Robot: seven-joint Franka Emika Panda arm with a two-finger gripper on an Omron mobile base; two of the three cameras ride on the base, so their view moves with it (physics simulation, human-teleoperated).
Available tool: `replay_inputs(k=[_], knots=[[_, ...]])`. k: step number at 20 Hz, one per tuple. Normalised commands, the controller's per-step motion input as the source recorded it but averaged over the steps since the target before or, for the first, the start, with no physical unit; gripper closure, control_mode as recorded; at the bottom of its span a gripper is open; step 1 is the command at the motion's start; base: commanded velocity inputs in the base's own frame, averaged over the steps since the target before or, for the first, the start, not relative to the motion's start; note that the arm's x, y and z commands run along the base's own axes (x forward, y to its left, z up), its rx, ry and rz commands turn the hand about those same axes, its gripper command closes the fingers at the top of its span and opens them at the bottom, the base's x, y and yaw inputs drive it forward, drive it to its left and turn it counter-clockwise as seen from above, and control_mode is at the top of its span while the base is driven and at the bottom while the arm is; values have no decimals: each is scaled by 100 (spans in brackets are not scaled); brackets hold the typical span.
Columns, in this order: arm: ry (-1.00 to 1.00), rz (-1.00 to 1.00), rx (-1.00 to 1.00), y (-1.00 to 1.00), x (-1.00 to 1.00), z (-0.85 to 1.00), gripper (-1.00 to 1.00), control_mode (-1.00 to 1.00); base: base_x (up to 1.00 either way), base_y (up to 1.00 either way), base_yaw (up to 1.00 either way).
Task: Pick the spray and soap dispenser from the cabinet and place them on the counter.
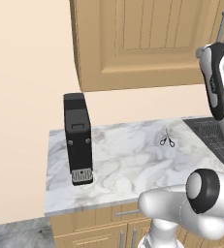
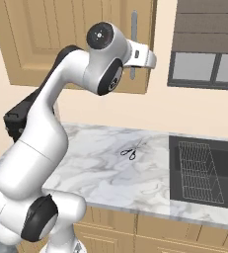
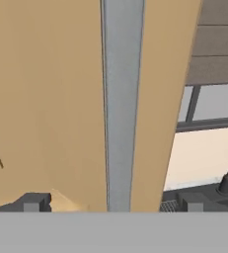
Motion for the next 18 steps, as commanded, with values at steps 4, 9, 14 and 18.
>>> replay_inputs(k=[4,9,14,18], knots=[[-1,3,0,-1,23,0,-100,-100,0,0,0],[0,2,0,-4,24,-1,-100,-100,0,0,0],[0,2,0,-13,22,-5,-100,-100,0,0,0],[0,2,0,-17,18,-5,-100,-100,0,0,0]])
